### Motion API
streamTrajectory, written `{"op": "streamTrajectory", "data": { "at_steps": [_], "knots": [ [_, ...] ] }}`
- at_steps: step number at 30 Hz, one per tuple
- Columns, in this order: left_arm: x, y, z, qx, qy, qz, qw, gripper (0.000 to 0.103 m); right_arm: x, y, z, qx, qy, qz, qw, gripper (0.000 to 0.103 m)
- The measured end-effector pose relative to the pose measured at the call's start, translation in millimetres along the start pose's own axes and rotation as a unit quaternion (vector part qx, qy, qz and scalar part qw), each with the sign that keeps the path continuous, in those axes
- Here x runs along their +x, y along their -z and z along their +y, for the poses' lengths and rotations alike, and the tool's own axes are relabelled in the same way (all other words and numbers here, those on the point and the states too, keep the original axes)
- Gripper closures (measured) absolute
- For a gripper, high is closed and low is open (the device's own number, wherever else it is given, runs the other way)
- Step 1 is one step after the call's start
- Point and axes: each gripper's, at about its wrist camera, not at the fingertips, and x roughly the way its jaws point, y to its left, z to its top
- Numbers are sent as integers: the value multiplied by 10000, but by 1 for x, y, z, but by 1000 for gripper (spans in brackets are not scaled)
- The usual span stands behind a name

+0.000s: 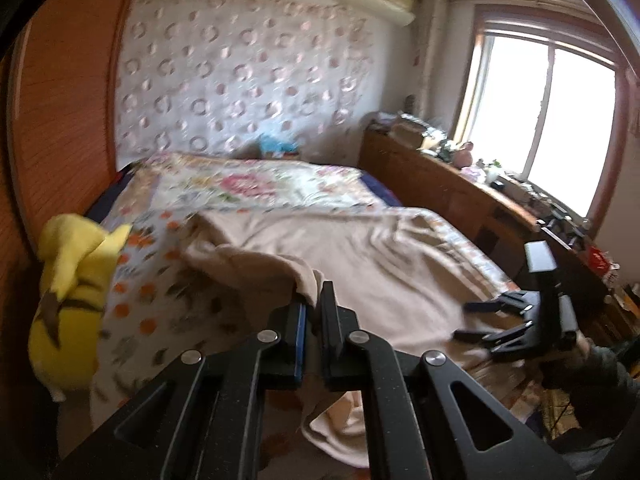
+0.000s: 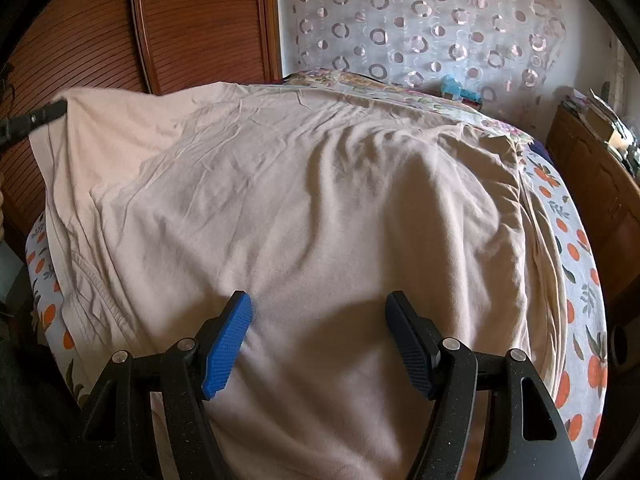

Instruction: Fold small clothes

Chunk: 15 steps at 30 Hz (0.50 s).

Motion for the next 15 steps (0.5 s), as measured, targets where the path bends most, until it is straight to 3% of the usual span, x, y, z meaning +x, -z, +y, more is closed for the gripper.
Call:
{"op": "streamTrajectory", "data": {
  "at_steps": [6, 15],
  "knots": [
    [13, -9, -30, 97, 507, -153, 9985, 96, -23, 8, -5, 72, 17, -271, 9996, 32],
    [42, -8, -72, 317, 977, 71, 9947, 97, -76, 52, -35, 512, 624, -553, 9952, 32]
  ]
}}
